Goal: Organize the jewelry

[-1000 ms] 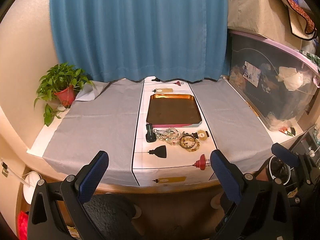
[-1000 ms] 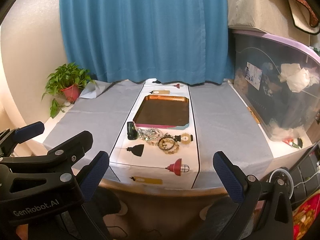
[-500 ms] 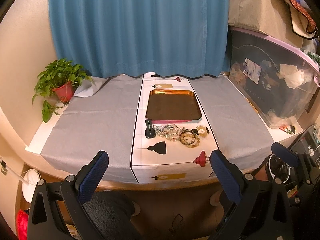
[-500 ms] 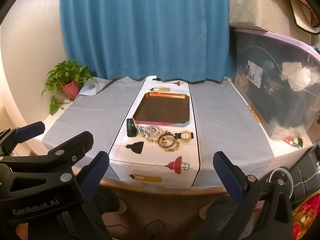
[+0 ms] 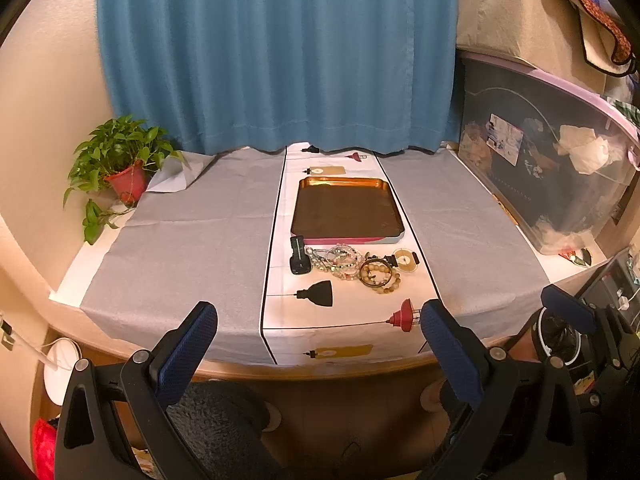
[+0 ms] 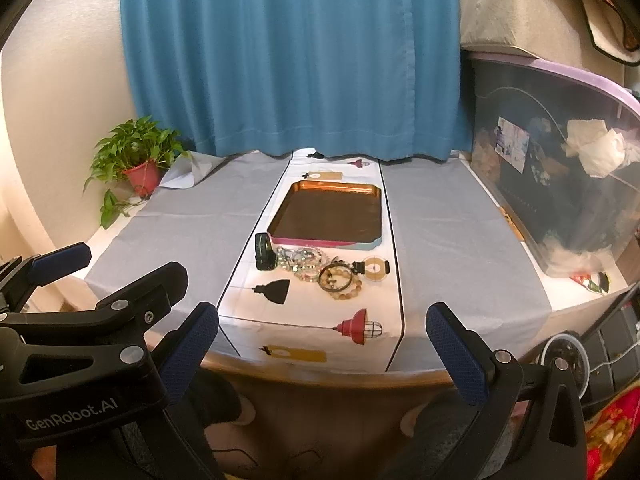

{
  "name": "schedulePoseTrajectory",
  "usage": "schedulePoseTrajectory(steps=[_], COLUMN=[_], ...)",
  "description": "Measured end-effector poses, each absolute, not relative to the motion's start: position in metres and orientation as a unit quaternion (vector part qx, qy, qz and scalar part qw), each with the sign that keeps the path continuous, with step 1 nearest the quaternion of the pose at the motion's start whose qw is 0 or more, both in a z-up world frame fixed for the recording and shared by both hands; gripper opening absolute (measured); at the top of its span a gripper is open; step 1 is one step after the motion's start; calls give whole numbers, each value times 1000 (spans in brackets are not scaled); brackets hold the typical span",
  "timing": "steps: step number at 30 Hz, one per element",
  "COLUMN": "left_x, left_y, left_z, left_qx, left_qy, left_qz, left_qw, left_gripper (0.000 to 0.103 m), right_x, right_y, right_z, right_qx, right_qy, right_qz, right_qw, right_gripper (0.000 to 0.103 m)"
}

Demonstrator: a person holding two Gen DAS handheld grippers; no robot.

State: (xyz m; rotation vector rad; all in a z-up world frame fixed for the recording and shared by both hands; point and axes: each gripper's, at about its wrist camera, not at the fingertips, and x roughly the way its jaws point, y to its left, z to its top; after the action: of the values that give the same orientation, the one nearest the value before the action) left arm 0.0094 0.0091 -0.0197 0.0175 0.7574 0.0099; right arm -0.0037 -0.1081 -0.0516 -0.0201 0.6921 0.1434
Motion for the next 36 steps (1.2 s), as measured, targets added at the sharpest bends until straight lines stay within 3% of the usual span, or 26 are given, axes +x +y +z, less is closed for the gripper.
schedulePoseTrajectory(steps=[26,36], left_x=[29,68], left_y=[16,23], left_z=[-71,-122], left_qx=[36,50], left_qy=[386,393], left_qz=[4,-51], left_qw=[922,917], left_gripper=[101,99], right_x=[25,66], right_y=[-105,-92], right_z=[-106,-158], right_qx=[-2,-17], right_qy=[359,373], right_qz=[100,162], right_qw=[928,913], right_gripper=[103,103])
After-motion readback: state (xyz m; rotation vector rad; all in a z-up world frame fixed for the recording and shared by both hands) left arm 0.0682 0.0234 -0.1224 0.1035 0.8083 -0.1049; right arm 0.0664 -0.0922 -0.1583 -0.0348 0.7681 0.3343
